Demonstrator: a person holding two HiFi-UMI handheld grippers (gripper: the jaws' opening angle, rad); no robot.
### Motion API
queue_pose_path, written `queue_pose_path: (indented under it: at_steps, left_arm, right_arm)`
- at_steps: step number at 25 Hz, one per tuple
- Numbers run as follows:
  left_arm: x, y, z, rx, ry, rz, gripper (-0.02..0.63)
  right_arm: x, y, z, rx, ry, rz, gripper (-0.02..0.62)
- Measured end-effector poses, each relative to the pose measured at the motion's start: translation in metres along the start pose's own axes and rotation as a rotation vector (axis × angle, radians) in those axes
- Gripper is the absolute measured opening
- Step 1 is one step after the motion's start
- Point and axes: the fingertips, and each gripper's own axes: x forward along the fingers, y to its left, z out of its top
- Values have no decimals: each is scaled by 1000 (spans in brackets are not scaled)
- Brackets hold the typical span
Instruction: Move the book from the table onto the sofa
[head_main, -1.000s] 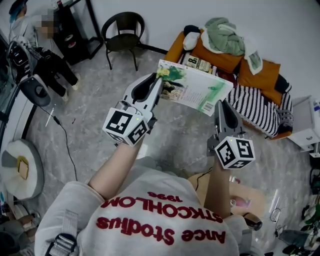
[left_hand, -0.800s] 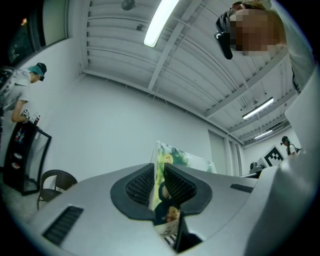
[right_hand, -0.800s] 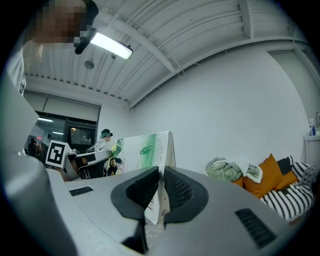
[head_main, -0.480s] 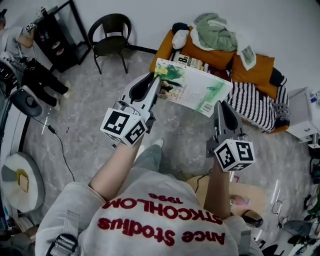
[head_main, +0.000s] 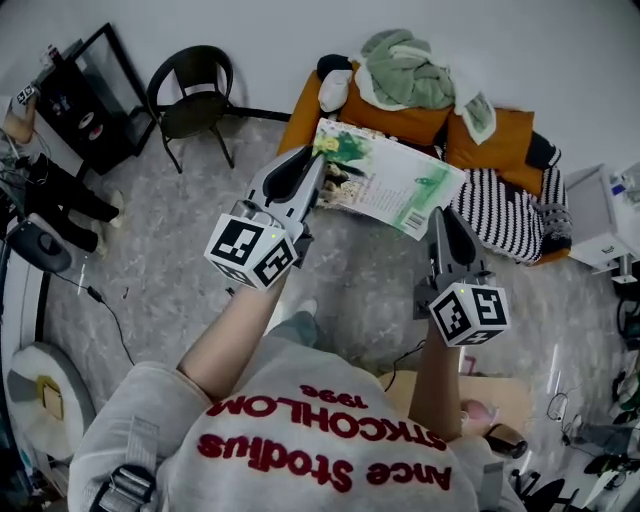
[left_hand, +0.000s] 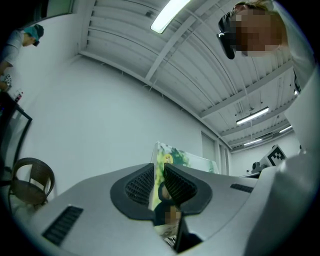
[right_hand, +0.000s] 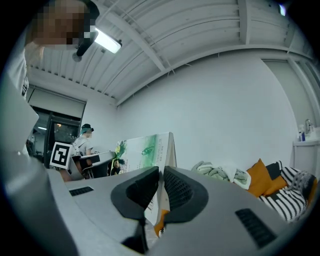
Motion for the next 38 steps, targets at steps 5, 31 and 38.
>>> queue_pose_path:
  at_steps: [5,31,38]
  left_arm:
    - [50,19,-5,-8,12,-58,66]
    - [210,104,-30,-56,18,-258,66]
    - [223,115,-37,-61,25,-254,66]
  right_arm:
    - [35,-28,10,-3,-14,-54,58]
    - [161,-103,23,-12,-57,-246,58]
    - [178,-113,17,11,-48,-242,58]
